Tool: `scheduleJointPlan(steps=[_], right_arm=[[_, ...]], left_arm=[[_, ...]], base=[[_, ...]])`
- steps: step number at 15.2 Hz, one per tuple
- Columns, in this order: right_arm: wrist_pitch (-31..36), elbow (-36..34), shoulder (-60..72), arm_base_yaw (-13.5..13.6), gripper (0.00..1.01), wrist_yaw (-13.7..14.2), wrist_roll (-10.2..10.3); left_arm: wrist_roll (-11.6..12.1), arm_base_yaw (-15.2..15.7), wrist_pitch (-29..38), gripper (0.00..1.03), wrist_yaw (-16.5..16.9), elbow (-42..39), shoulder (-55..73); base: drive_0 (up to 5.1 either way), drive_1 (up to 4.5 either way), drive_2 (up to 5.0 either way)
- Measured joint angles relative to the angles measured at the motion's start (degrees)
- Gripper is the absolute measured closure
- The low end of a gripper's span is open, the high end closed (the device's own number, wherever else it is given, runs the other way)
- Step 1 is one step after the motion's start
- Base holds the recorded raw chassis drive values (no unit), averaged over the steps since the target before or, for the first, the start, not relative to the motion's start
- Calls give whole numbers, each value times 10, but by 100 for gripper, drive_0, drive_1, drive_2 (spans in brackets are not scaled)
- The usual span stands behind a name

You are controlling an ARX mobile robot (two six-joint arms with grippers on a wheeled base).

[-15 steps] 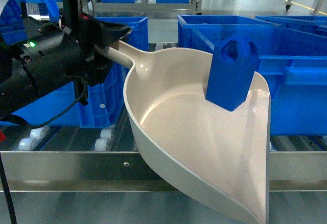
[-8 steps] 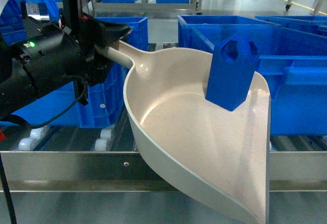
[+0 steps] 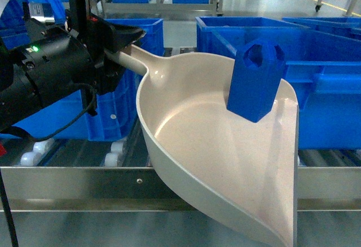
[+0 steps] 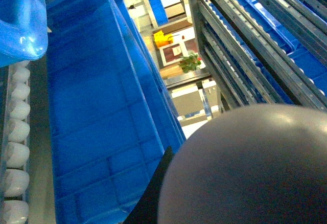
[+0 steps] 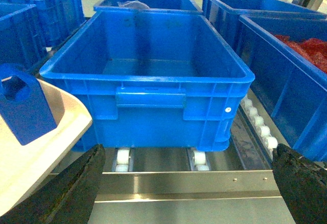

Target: Place part in tray to right shelf

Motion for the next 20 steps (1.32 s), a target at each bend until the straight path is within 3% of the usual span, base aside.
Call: scheduleJointPlan(steps=[2,3,4,5,6,8,11,14,18,20], right_arm=[[0,0,0,0,3,0,0],[0,0,0,0,3,0,0],[0,0,0,0,3,0,0],[0,0,0,0,3,0,0],[0,0,0,0,3,0,0],[0,0,0,0,3,0,0],[0,0,0,0,3,0,0],[0,0,0,0,3,0,0],[0,0,0,0,3,0,0],[0,0,0,0,3,0,0]], left_arm=[[0,0,0,91,0,0,0],[-20,-9,-47,91,-59,-7,-25],[-31,-16,-50,91,-107,-31,-66],[-26,-19,-49,91,-129,-42,-108],[-53,-20,-43,91,-136,-43,-136],[-71,-21,-59,91,-140,-78,-192],[-66,-17,-106,91,-144,-114,-235],[-56,25,-173,91,-185,-106,-310],[-20,99,-304,91,-245,-23,-321],[5,135,-360,91,-302,68,-271]], base=[[0,0,0],[0,0,0],[0,0,0],[0,0,0],[0,0,0],[0,0,0],[0,0,0],[0,0,0],[0,0,0],[0,0,0]])
